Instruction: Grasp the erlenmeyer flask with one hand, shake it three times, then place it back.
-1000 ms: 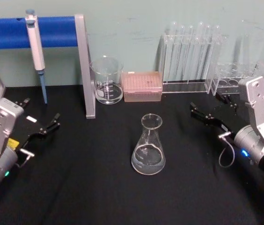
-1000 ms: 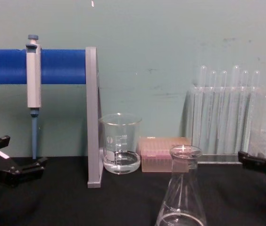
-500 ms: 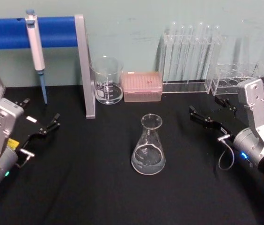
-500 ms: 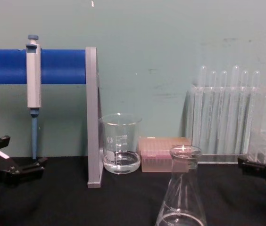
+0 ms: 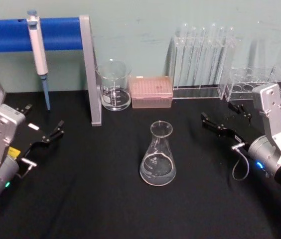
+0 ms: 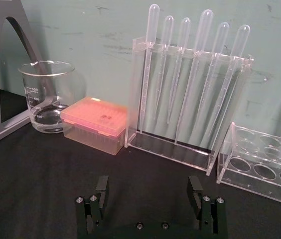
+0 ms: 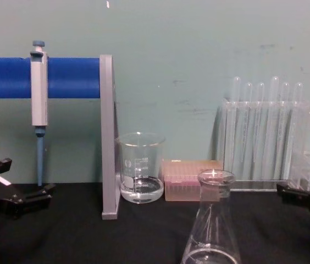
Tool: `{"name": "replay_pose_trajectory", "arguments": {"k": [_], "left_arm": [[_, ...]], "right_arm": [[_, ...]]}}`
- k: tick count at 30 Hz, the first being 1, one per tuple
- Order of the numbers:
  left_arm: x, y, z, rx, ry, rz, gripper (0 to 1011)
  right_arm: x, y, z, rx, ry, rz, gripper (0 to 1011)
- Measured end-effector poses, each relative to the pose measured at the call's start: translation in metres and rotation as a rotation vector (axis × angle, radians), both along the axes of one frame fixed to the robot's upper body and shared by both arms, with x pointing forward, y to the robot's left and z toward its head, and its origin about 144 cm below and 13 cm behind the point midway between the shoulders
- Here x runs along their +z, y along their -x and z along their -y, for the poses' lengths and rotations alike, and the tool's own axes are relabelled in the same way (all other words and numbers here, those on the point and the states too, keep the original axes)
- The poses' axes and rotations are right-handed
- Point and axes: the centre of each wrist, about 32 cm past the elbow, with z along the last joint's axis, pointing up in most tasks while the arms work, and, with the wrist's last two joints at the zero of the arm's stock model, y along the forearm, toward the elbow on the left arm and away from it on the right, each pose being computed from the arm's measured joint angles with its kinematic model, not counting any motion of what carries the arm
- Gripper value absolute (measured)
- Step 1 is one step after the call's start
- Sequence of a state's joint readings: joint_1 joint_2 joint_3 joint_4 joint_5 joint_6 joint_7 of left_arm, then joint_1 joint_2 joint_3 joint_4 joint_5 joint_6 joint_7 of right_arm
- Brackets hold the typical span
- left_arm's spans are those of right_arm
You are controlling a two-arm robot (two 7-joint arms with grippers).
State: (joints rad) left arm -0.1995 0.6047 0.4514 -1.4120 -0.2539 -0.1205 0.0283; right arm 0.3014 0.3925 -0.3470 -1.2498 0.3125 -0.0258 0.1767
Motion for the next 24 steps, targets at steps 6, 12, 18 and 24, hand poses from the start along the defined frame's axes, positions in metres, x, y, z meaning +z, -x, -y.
{"name": "replay_pose_trajectory", "arguments": {"k": [6, 12, 18, 24], "left_arm": [[0.0, 0.0, 0.0, 0.0, 0.0, 0.0, 1001], [0.0, 0.0, 0.0, 0.0, 0.0, 0.0, 1001], [0.0, 0.0, 0.0, 0.0, 0.0, 0.0, 1001], [0.0, 0.0, 0.0, 0.0, 0.0, 0.0, 1001]], "right_arm": [[0.0, 0.0001, 0.0001, 0.0, 0.001, 0.0, 1002], [-0.0001, 0.0001, 0.0, 0.0, 0.001, 0.0, 1003], [-0.0001, 0.0001, 0.0, 0.0, 0.001, 0.0, 1002], [-0.0001, 0.0001, 0.0, 0.0, 0.0, 0.0, 1002]]}}
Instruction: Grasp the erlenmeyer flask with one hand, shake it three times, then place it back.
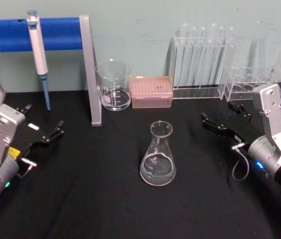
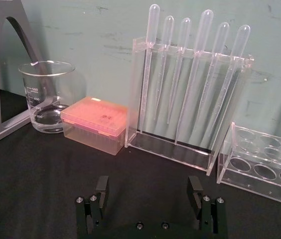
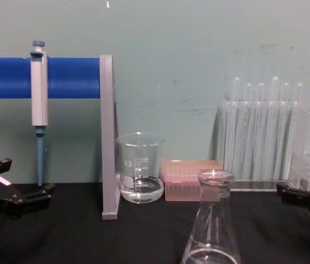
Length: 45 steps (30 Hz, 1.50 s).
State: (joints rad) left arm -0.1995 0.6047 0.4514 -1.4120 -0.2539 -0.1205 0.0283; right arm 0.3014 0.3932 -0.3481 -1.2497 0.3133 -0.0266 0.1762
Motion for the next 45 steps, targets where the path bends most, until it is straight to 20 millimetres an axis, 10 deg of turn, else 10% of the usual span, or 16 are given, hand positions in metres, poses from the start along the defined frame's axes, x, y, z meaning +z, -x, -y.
{"name": "replay_pose_trajectory", "arguments": {"k": [45], "left_arm": [[0.0, 0.0, 0.0, 0.0, 0.0, 0.0, 1001]], "right_arm": [[0.0, 0.0, 0.0, 0.0, -0.001, 0.0, 1003]]}}
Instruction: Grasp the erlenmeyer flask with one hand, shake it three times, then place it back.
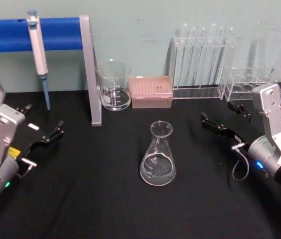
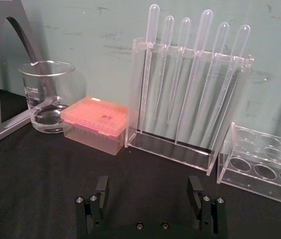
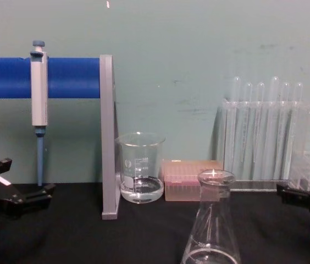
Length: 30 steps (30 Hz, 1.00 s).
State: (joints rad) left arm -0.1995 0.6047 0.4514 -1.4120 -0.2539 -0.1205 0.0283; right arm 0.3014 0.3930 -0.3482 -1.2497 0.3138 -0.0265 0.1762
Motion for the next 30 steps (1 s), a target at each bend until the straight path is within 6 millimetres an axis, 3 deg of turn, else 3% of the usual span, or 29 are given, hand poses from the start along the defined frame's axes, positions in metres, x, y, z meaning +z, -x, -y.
{"name": "replay_pose_trajectory", "arguments": {"k": [30], "left_arm": [[0.0, 0.0, 0.0, 0.0, 0.0, 0.0, 1001]], "right_arm": [[0.0, 0.0, 0.0, 0.0, 0.0, 0.0, 1003]]}}
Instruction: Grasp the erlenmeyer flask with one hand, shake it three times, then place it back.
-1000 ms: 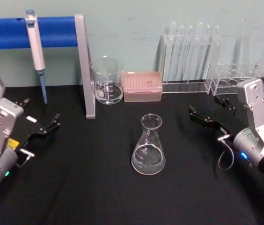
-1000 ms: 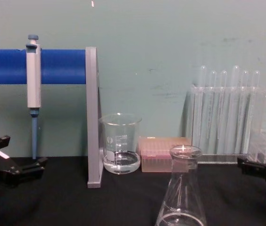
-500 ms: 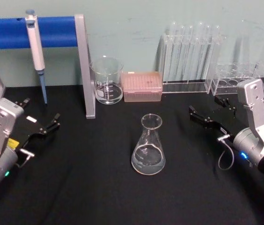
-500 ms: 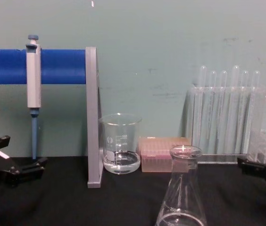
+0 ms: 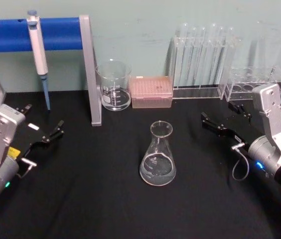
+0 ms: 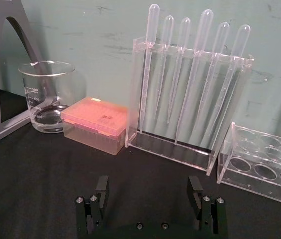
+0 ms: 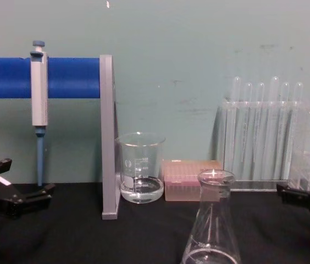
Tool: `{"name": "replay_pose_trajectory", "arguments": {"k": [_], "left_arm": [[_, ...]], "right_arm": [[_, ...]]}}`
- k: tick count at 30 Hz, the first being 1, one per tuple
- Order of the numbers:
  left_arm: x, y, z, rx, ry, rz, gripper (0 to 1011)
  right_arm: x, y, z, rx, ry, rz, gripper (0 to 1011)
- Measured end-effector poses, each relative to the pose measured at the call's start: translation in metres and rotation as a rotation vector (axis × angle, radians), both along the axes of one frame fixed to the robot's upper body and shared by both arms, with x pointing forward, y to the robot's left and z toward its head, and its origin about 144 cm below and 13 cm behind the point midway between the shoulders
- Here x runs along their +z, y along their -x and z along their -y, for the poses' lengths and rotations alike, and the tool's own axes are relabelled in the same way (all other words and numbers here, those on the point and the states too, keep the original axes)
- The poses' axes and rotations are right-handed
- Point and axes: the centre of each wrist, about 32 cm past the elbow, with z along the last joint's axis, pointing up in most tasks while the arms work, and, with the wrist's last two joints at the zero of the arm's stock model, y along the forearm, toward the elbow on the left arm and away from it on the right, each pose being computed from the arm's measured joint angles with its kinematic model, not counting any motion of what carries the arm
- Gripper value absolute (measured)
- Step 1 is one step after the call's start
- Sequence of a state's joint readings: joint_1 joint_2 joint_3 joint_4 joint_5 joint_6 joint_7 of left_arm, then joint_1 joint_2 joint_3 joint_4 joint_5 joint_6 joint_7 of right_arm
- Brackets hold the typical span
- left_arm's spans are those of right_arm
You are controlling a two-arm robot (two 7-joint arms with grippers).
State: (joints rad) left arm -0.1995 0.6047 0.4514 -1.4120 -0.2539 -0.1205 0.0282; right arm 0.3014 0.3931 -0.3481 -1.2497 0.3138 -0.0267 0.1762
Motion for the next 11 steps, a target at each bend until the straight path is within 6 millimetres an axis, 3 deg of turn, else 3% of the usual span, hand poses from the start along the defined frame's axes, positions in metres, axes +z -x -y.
{"name": "replay_pose_trajectory", "arguments": {"k": [11], "left_arm": [[0.0, 0.0, 0.0, 0.0, 0.0, 0.0, 1001]], "right_arm": [[0.0, 0.0, 0.0, 0.0, 0.0, 0.0, 1002]]}}
